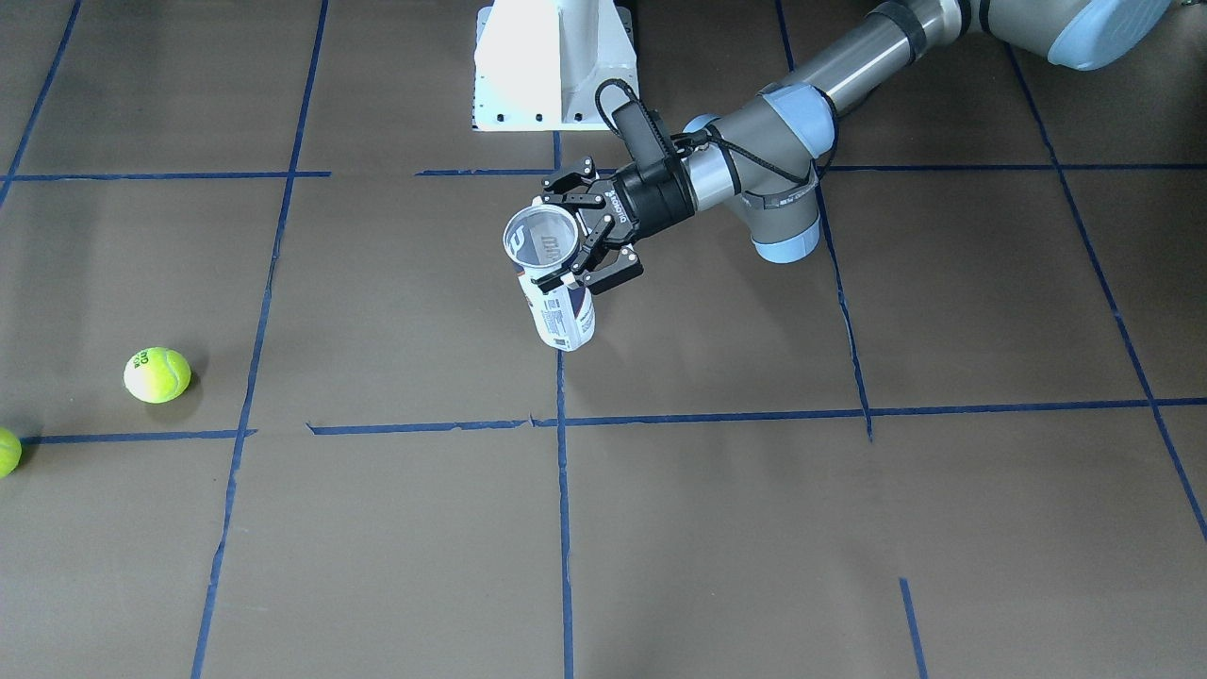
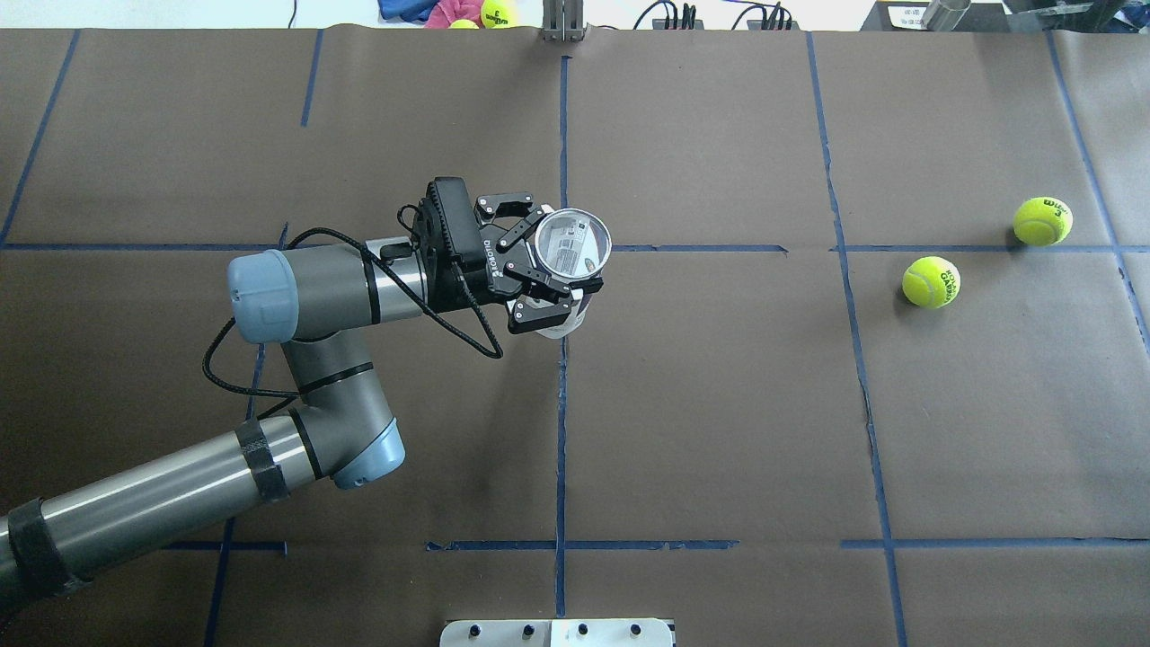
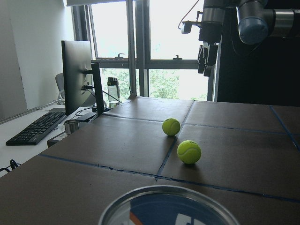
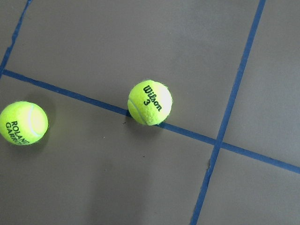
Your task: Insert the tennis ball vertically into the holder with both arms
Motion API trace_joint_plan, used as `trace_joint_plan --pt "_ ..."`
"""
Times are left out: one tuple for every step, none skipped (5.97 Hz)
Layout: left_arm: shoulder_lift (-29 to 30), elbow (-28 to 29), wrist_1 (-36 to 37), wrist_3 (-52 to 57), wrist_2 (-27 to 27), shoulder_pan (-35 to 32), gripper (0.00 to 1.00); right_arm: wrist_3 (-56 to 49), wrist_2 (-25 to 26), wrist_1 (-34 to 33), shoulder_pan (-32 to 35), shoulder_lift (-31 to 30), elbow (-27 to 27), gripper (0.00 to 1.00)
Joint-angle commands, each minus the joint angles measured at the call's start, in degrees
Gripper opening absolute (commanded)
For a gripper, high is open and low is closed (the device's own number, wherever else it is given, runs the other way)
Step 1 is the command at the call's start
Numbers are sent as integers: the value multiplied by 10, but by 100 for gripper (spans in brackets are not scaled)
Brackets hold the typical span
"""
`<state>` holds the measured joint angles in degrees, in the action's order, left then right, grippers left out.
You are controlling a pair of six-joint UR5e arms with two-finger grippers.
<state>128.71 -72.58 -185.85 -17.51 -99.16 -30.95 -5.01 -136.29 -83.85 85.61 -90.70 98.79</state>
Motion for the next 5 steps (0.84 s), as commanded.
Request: trace_joint_plan --pt "1 32 -36 0 19 7 83 0 1 0 0 0 0 100" --pt "2 41 -48 -1 30 13 83 0 1 0 0 0 0 100" --pt "2 41 -48 -4 34 13 88 0 1 0 0 0 0 100" --pt "1 41 -48 -5 42 12 93 0 1 0 0 0 0 100" --pt "0 41 -47 -4 43 12 96 0 1 0 0 0 0 100"
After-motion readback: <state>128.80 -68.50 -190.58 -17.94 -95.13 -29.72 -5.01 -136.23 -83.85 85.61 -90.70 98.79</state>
